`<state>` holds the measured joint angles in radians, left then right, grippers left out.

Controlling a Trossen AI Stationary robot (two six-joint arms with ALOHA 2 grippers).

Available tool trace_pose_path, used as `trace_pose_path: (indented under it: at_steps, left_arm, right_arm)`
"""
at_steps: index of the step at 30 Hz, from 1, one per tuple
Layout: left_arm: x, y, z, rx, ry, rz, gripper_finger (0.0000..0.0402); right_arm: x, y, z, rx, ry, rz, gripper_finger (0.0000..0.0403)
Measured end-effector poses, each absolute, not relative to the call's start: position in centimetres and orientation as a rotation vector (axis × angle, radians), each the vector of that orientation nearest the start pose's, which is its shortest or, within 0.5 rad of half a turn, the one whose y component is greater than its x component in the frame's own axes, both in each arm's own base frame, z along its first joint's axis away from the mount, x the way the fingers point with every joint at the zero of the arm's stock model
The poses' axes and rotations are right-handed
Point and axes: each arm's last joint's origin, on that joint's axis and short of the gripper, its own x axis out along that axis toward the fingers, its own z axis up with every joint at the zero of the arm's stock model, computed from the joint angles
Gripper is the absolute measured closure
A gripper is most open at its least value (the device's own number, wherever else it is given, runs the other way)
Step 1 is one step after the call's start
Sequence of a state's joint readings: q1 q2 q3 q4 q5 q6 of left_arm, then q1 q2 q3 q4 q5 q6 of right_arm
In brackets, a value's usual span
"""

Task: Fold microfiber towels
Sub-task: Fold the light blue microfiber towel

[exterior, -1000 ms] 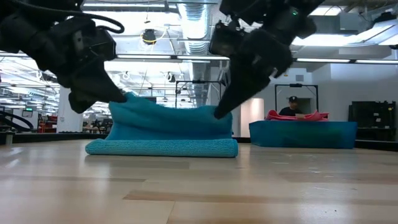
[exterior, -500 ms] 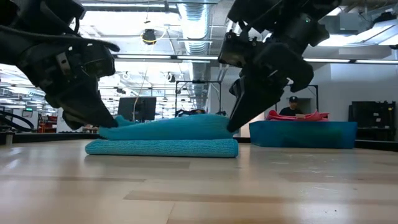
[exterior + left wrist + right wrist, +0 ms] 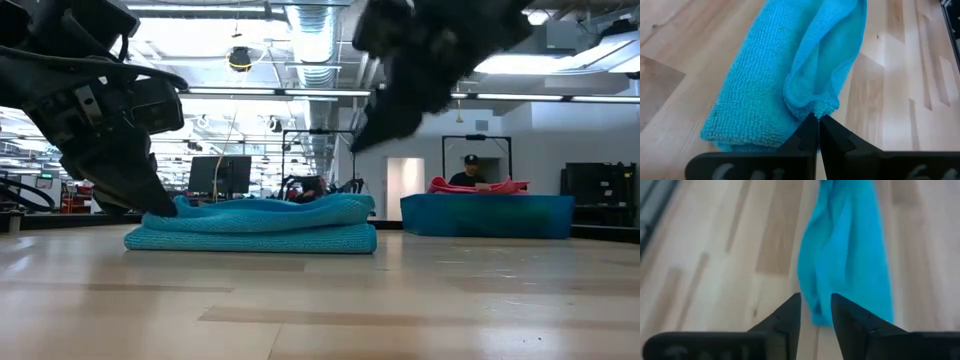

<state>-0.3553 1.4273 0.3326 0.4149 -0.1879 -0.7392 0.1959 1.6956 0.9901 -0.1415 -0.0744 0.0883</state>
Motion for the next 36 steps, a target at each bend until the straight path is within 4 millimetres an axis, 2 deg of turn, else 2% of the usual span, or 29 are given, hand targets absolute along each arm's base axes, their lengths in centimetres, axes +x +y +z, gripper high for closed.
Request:
trace_pose_path:
  at_steps: [3, 5, 13, 19, 23, 31, 36]
  left_arm:
    - [21.1, -7.2, 11.4, -0.528, 0.675, 0.086, 0.0401]
    - [21.1, -7.2, 11.4, -0.528, 0.674, 0.086, 0.0401]
    - [21.0, -7.4, 12.4, -0.548, 0.653, 0.02, 0.0401]
    - [20.8, -7.3, 13.3, -0.583, 0.624, -0.004, 0.0398]
    - [20.5, -7.4, 13.4, -0.626, 0.663, -0.04, 0.0366]
    - [20.2, -7.2, 13.4, -0.744, 0.749, -0.07, 0.026]
    - [20.1, -6.7, 14.8, -0.817, 0.667, -0.044, 0.0239]
  right_arm:
    - [34.0, 6.8, 19.1, 0.036, 0.761, 0.192, 0.0264]
    - [34.5, 6.8, 19.0, 0.055, 0.722, 0.181, 0.0264]
    - [35.9, 7.0, 14.8, 0.112, 0.785, 0.106, 0.0289]
    - [35.8, 8.2, 12.8, 0.082, 0.84, 0.137, 0.0295]
    - [35.8, 8.8, 12.3, 0.064, 0.856, 0.153, 0.0295]
    - [35.8, 8.9, 12.3, 0.061, 0.852, 0.157, 0.0295]
    - [35.8, 9.1, 12.3, 0.059, 0.845, 0.162, 0.0295]
